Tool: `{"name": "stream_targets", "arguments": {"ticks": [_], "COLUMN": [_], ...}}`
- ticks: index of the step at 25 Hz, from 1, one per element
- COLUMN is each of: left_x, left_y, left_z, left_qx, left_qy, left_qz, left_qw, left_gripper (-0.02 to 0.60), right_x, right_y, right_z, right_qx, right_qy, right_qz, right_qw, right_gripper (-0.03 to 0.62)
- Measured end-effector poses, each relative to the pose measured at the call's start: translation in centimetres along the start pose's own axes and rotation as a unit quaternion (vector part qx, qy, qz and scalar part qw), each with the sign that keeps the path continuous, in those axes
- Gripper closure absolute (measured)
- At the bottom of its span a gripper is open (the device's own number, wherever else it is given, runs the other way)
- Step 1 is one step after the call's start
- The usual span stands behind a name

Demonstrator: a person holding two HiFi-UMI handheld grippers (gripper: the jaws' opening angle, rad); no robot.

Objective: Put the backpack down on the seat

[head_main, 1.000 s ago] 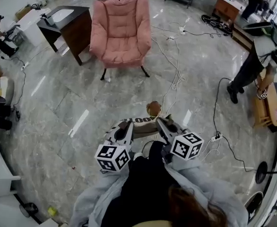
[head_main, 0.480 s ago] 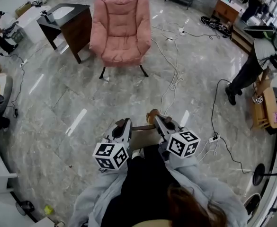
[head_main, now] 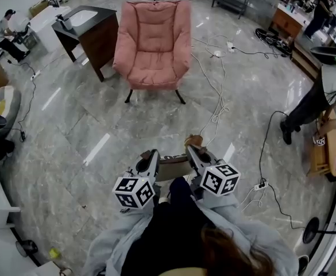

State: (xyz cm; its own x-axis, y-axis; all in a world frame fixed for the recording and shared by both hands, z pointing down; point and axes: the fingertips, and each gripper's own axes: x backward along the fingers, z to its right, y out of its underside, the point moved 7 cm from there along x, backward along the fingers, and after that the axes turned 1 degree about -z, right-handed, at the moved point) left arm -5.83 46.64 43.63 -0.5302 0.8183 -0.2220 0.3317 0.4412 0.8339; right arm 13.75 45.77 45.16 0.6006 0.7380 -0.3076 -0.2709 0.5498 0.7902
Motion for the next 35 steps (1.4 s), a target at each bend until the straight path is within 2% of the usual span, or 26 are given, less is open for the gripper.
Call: {"name": "stream_targets", "arguments": {"ticks": [9, 17, 24, 35], "left_x": [-8.0, -13.3, -16.0, -16.2], "left_y": [-3.2, -5.1, -4.7, -3.2], "left_z": [-1.1, -1.5, -2.0, -2.2], "left_qx": [0.006, 0.000, 0.004, 0.026], "left_qy": [-0.016, -0.023, -0.045, -0.064], "left_qz": [0.020, 0.021, 0.021, 0.026], "left_qw": [0.9997, 0.9995, 0.9987, 0.9973], "left_gripper": [0.561, 0.561, 0.561, 0.561], "right_x": [-5.0, -7.9, -9.6, -9.8], "right_y": [-6.3, -9.7, -10.6, -9.7], "right_z": [4.8, 8.2, 10.8, 12.0], "right_qx": [0.029, 0.025, 0.013, 0.000], "right_qy": [-0.025, -0.040, -0.059, -0.070], "right_qz": [-0.006, -0.016, -0.035, -0.049], "right_qw": [0.999, 0.999, 0.998, 0.996], "right_gripper": [0.585, 0.585, 0.585, 0.585]}}
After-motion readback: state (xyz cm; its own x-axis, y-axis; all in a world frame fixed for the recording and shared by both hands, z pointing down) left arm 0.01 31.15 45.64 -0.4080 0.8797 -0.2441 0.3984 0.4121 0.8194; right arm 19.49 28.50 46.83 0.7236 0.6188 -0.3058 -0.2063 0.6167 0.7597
